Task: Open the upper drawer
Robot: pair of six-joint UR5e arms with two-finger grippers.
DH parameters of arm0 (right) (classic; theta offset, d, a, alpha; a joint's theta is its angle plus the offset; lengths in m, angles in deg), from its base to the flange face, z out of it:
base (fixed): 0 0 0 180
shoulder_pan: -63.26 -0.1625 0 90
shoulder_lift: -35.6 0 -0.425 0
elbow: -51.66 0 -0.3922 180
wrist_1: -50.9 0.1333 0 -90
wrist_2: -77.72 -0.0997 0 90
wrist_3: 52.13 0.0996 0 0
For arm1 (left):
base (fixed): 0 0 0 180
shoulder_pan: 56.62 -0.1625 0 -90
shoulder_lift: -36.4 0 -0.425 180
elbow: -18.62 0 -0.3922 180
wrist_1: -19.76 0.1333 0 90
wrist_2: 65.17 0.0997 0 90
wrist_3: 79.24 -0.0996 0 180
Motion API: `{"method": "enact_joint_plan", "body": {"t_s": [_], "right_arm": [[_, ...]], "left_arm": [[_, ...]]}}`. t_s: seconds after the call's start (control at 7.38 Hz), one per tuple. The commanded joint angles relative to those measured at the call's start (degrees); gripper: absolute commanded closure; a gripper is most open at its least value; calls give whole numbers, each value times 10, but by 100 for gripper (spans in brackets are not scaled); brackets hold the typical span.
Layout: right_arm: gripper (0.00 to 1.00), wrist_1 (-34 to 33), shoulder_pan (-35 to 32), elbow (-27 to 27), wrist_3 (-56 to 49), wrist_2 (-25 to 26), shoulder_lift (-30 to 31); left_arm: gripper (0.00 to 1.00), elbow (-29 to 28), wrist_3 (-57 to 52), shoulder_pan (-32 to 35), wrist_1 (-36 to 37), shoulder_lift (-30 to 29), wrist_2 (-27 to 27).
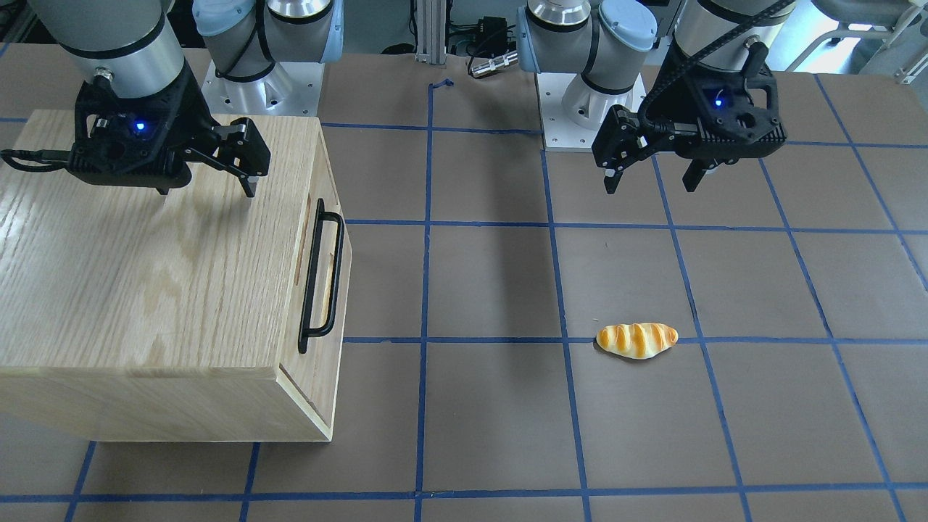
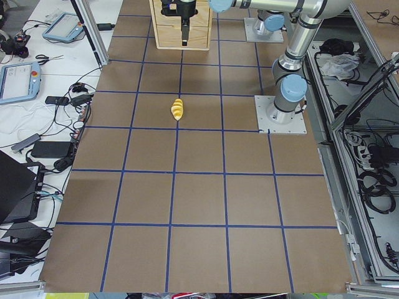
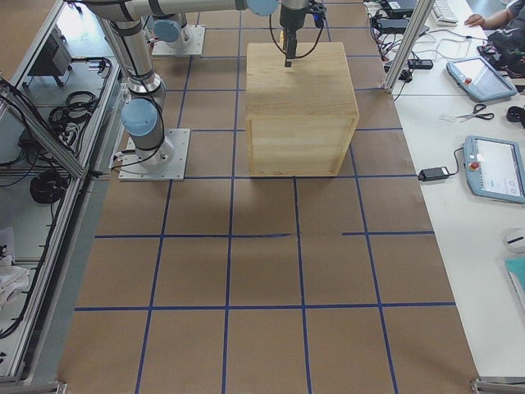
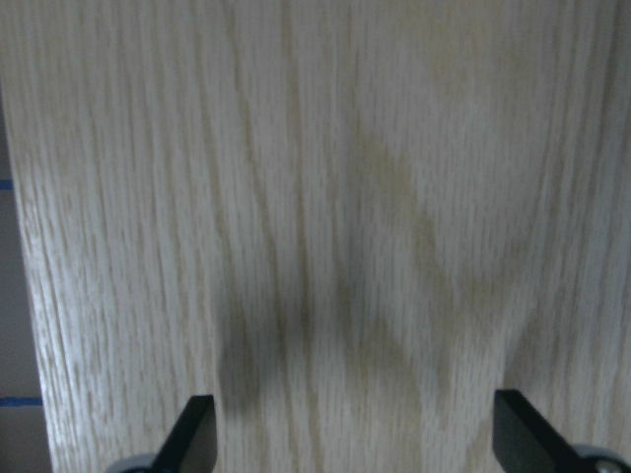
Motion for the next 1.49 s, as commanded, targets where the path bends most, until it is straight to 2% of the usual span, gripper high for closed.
{"method": "enact_joint_plan", "body": {"t_s": [0.0, 1.36], "right_arm": [[0, 0, 0, 0, 0, 0, 0], [0, 0, 0, -1, 0, 0, 0]], "left_arm": [[0, 0, 0, 0, 0, 0, 0], [0, 0, 2, 9, 8, -10, -6]]}}
